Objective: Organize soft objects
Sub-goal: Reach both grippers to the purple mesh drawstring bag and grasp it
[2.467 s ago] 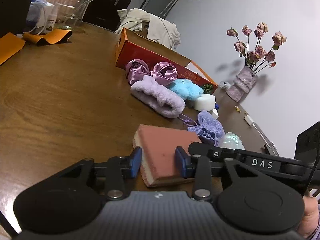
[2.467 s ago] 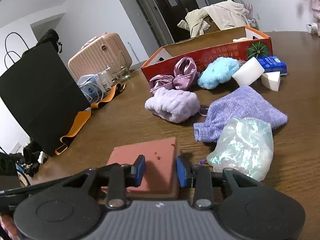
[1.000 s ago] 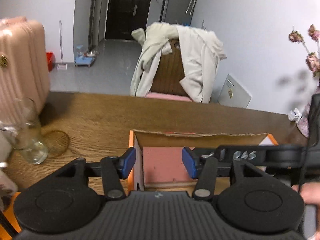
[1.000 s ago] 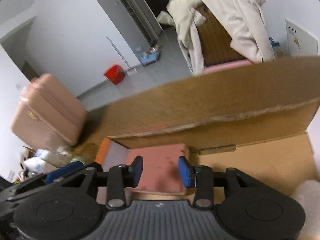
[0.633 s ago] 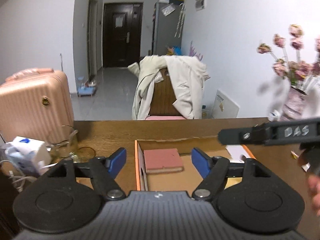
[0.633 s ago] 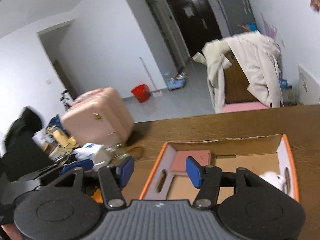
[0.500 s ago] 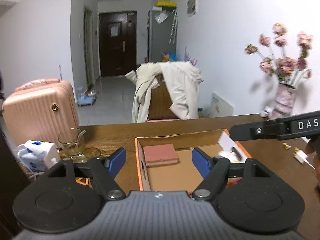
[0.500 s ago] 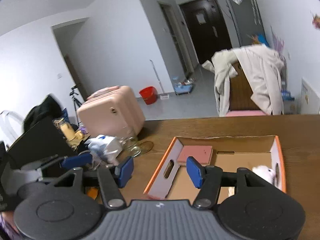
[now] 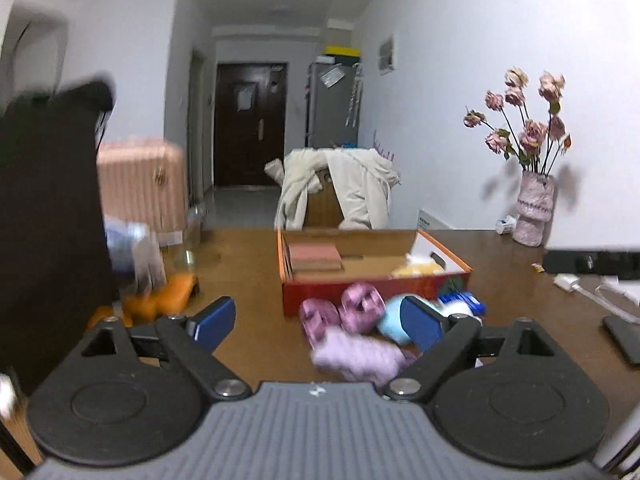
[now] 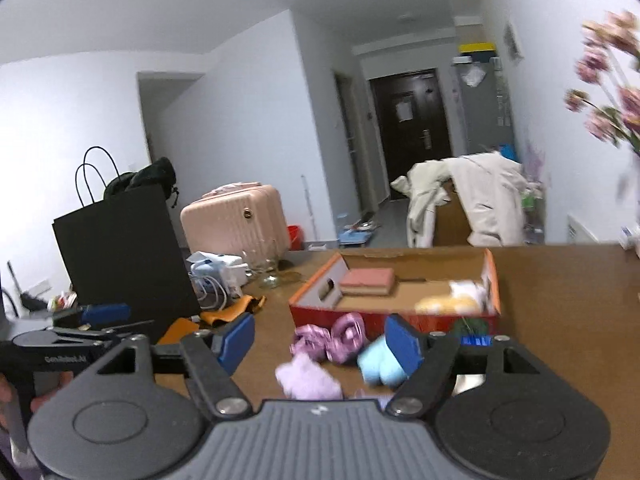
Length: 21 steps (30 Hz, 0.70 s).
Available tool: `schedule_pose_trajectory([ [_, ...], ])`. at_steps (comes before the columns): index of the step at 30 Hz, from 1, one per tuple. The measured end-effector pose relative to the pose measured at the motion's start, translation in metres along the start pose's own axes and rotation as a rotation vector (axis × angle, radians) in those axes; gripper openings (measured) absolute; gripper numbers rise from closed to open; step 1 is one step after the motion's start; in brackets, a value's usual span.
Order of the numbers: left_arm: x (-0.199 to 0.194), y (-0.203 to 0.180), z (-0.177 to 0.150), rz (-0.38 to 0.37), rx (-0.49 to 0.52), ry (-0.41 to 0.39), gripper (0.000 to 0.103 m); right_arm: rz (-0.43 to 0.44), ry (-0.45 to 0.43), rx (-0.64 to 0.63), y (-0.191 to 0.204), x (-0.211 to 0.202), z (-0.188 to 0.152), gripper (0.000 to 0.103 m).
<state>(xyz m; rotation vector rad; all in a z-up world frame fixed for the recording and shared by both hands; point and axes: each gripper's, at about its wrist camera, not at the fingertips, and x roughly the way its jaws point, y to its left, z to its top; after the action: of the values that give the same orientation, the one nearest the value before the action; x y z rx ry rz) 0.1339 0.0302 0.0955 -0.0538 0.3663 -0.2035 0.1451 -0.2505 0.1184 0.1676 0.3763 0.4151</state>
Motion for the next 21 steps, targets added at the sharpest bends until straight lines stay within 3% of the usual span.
schedule_pose_trajectory([
  [3,-0.01,-0.001,-0.026,-0.006,-0.031,0.026,0.091,-0.036,0.009,0.025,-0.001,-0.017,-0.041,0.073],
  [6,-0.014,-0.012,-0.047,0.014,0.004,0.046,0.093,-0.088,0.054,0.037,-0.007,-0.019,-0.069,0.073],
  [13,0.035,-0.032,-0.053,-0.09,-0.004,0.137,0.091,-0.111,0.096,0.104,-0.04,0.005,-0.088,0.073],
  [18,0.088,-0.053,-0.055,-0.193,-0.043,0.237,0.068,-0.112,0.154,0.163,-0.069,0.045,-0.097,0.073],
  [21,0.122,-0.059,-0.061,-0.194,-0.075,0.301,0.061,-0.109,0.183,0.182,-0.081,0.07,-0.1,0.072],
])
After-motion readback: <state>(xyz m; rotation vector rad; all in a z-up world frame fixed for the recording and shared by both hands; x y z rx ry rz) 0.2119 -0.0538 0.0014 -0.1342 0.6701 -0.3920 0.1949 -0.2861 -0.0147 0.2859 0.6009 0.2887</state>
